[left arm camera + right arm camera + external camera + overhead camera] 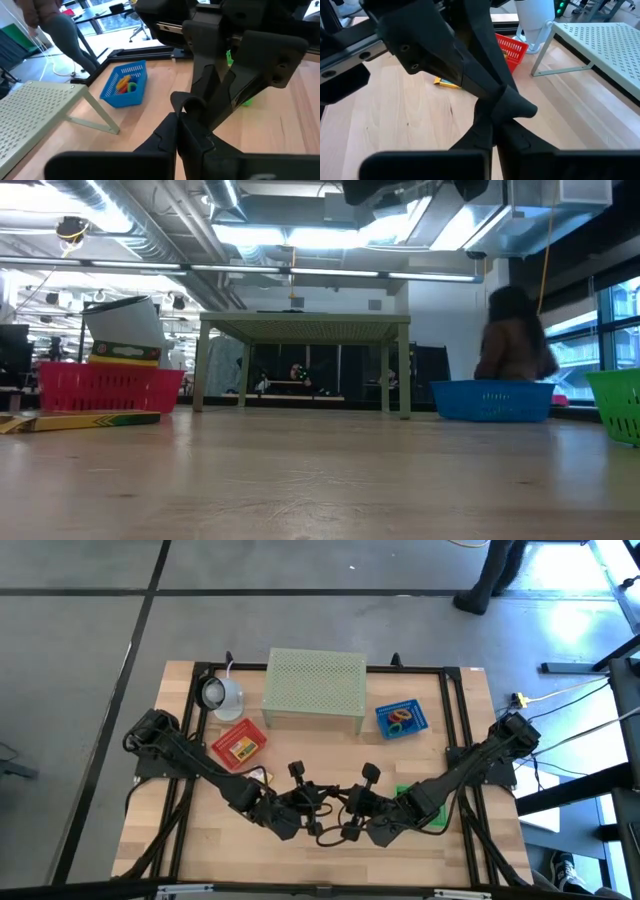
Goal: Pick & Place Office Desk Supplies
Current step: Put the black rubber band into the green bin, then put the yellow crayon box into the red bin
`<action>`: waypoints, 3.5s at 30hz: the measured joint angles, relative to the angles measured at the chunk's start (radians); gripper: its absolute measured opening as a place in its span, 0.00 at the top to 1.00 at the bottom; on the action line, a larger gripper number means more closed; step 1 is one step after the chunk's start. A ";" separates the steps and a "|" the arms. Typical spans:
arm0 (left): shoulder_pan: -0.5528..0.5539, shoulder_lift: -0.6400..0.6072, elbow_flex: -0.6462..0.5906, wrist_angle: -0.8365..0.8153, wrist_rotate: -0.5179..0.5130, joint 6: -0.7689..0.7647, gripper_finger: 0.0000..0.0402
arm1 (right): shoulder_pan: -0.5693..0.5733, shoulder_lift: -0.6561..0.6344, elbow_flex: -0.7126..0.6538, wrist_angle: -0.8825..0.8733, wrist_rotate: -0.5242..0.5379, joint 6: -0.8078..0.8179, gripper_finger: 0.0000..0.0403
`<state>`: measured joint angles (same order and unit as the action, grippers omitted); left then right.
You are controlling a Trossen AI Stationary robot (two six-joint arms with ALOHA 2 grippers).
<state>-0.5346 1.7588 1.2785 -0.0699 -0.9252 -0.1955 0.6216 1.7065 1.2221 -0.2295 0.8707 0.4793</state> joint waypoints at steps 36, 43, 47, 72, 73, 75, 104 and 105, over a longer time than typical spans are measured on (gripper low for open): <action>-0.008 0.000 0.000 -0.012 0.122 -0.003 0.69 | 0.094 -0.082 0.000 -0.844 -0.593 0.599 0.98; -0.008 0.000 0.000 -0.012 0.120 -0.012 0.69 | 0.174 -0.076 -0.006 -1.022 -0.603 0.858 0.98; -0.008 0.000 0.000 -0.012 0.120 -0.027 0.69 | 0.193 -0.076 -0.065 -0.992 -0.616 0.953 0.98; -0.008 0.000 0.000 -0.017 0.120 -0.027 0.68 | 0.193 -0.076 -0.159 -0.980 -0.678 1.027 0.57; -0.008 0.000 0.000 -0.017 0.120 -0.027 0.68 | 0.193 -0.076 -0.159 -0.982 -0.684 1.025 0.55; -0.008 0.000 0.000 -0.019 0.120 -0.027 0.69 | 0.193 -0.076 -0.159 -0.991 -0.704 1.024 0.51; -0.168 -0.017 -0.002 -1.022 0.662 -0.943 0.68 | 0.119 -0.076 0.070 -0.909 -0.089 0.812 0.52; -0.173 -0.017 -0.002 -1.043 0.682 -0.965 0.68 | 0.104 -0.076 0.070 -0.885 -0.089 0.789 0.52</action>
<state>-0.7077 1.7416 1.2770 -1.1129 -0.2432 -1.1607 0.7252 1.6310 1.2922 -1.1142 0.7812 1.2685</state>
